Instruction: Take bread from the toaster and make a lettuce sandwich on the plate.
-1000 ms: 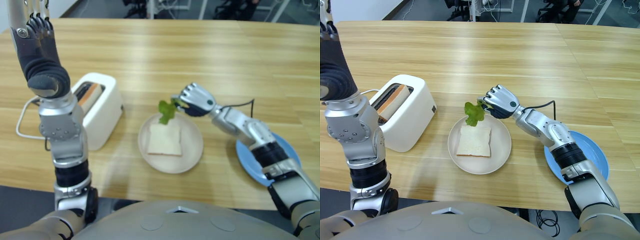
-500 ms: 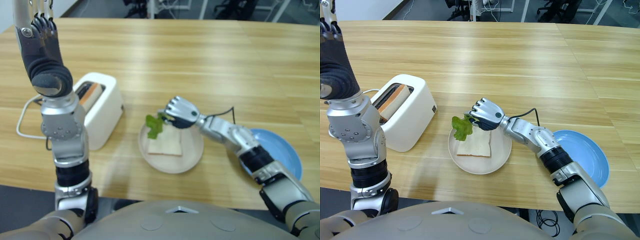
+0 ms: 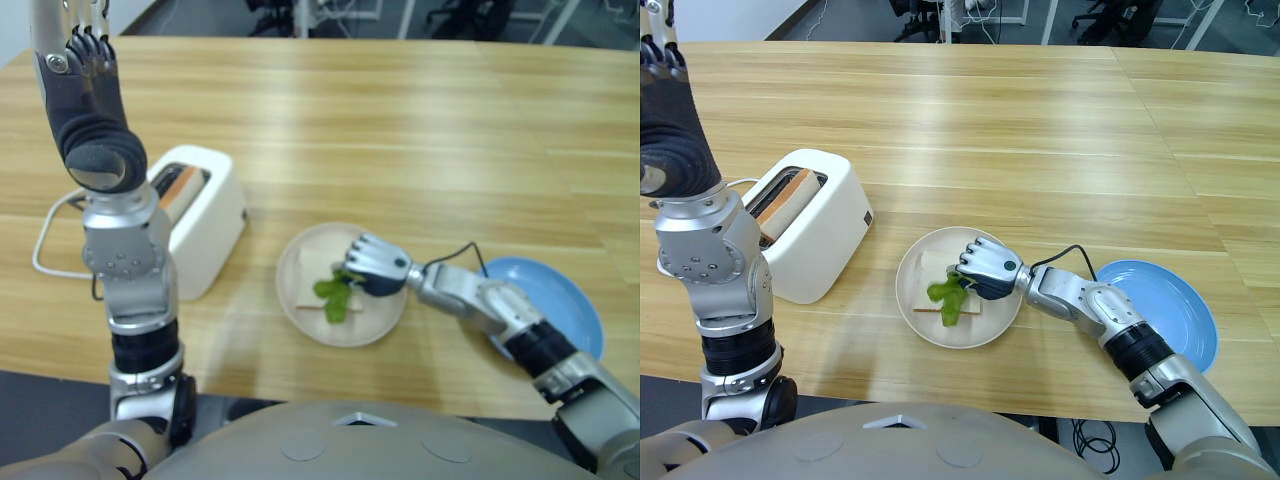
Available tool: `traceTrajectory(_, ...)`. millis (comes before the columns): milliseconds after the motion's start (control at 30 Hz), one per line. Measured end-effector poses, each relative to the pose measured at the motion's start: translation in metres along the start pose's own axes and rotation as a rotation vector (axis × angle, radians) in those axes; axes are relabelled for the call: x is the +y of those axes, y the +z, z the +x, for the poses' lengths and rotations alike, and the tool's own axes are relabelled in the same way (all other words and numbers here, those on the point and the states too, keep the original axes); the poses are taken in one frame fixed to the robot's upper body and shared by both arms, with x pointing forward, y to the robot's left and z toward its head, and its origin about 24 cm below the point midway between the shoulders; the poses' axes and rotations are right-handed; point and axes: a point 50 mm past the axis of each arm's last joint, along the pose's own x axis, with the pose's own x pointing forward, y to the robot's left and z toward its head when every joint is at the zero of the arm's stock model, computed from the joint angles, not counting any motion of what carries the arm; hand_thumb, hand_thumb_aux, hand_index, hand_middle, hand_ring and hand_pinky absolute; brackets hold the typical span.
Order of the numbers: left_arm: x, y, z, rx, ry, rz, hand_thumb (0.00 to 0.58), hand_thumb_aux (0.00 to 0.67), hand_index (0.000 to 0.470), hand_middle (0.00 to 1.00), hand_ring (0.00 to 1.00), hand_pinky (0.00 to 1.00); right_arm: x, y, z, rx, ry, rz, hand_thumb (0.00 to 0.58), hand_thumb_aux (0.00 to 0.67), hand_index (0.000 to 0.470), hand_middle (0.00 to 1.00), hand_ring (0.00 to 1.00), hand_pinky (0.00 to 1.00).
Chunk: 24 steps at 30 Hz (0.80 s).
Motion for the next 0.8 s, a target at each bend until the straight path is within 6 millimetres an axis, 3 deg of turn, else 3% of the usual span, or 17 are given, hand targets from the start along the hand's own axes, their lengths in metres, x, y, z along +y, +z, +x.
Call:
traceTrajectory(33, 0.0, 0.0, 0.0, 0.0, 0.0, 0.0, 0.0, 0.0, 0.0, 0.0, 0.0, 0.0, 0.001, 0.0, 0.0, 0.0, 0.006, 0.005, 0.58, 0.67, 0.46, 0.82, 0.82, 0.82)
traceTrajectory(100, 0.0, 0.0, 0.0, 0.001, -0.002, 0.0, 0.0, 0.0, 0.0, 0.0, 0.0, 0.0, 0.001, 0.0, -0.002, 0.001, 0.023, 0.006, 0.58, 0.67, 0.46, 0.8, 0.8, 0.8)
traceTrajectory(167, 0.0, 0.0, 0.0, 0.001, -0.004, 0.0, 0.0, 0.0, 0.0, 0.0, 0.0, 0.0, -0.001, 0.0, -0.002, 0.002, 0.021, -0.001, 0.58, 0.67, 0.46, 0.62, 0.62, 0.62)
traceTrajectory(433, -0.001, 0.0, 0.0, -0.001, -0.012, 0.0, 0.0, 0.0, 0.0, 0.0, 0.0, 0.0, -0.006, -0.002, 0.002, 0.024, -0.023, -0.015, 0.58, 0.67, 0.46, 0.44, 0.44, 0.44)
traceTrajectory(467, -0.001, 0.0, 0.0, -0.001, -0.012, 0.0, 0.0, 0.0, 0.0, 0.0, 0.0, 0.0, -0.007, -0.002, 0.003, 0.029, -0.034, -0.02, 0.441, 0.342, 0.235, 0.0, 0.0, 0.0)
traceTrajectory(500, -0.001, 0.0, 0.0, -0.002, -0.013, 0.0, 0.0, 0.0, 0.0, 0.0, 0.0, 0.0, -0.008, -0.003, 0.004, 0.036, -0.045, -0.029, 0.0, 0.0, 0.0, 0.0, 0.0, 0.0)
traceTrajectory(800, -0.001, 0.0, 0.001, -0.003, -0.013, 0.0, 0.0, 0.0, 0.0, 0.0, 0.0, 0.0, -0.015, -0.012, 0.002, 0.092, -0.085, -0.07, 0.0, 0.0, 0.0, 0.0, 0.0, 0.0)
